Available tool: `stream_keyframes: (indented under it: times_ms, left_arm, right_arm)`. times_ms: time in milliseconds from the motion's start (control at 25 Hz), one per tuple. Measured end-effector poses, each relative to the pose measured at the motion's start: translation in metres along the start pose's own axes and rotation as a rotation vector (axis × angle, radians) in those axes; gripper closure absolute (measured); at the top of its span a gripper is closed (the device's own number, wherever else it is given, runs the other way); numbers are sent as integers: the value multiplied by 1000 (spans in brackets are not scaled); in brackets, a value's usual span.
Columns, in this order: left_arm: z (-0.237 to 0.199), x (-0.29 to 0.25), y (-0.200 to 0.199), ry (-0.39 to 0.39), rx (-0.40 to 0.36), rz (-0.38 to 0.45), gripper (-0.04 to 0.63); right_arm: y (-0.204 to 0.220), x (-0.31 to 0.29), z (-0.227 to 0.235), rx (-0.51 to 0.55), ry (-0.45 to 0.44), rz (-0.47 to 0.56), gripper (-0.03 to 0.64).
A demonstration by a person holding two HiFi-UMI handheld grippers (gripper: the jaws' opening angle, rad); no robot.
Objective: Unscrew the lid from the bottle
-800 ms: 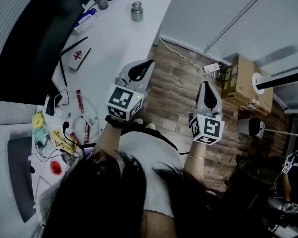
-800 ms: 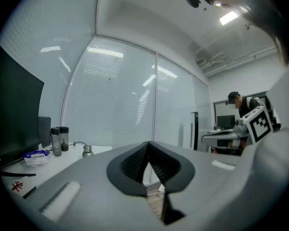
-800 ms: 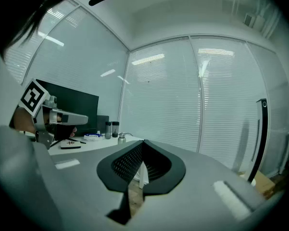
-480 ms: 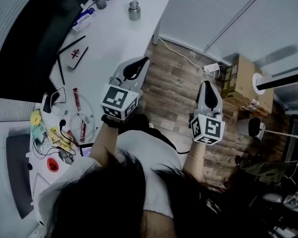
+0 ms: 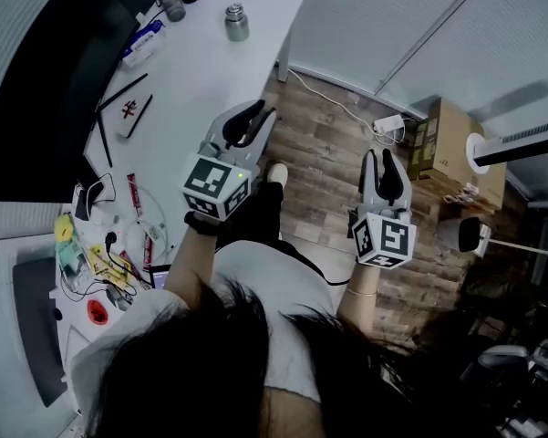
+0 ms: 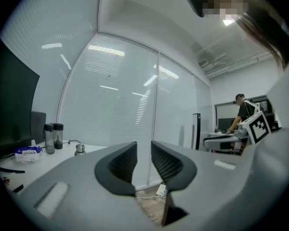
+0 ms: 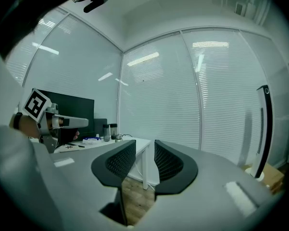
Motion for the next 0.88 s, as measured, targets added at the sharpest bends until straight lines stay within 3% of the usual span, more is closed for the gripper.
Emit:
stream_keyframes:
  times_ms: [200,520,640,880]
  left_arm:
    - [-27,-40,5,14,23,-9,433]
    - [-97,-115,-8,-26,18,-8,411]
    - [-129,-139,-18,-48,23,6,362]
    - [-178,-169,-29,-86,19,37,354]
  right_arm:
    - [2,-42,11,-15,-10,-18,491]
    - [-10,-136,34,-30,-10,-40,462]
    - [-19,-173,38,-24,-12,-38,459]
    - [-33,-238,37,-8,-32,-28,457]
Point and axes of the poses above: the fingertips, and each gripper's own axes: x backward along the fingers, z to its right, y out of its underside, the point moved 10 cm from there along x, backward along the fingers, and after that the axes turned 8 degrees about y, right-handed, at the moved point
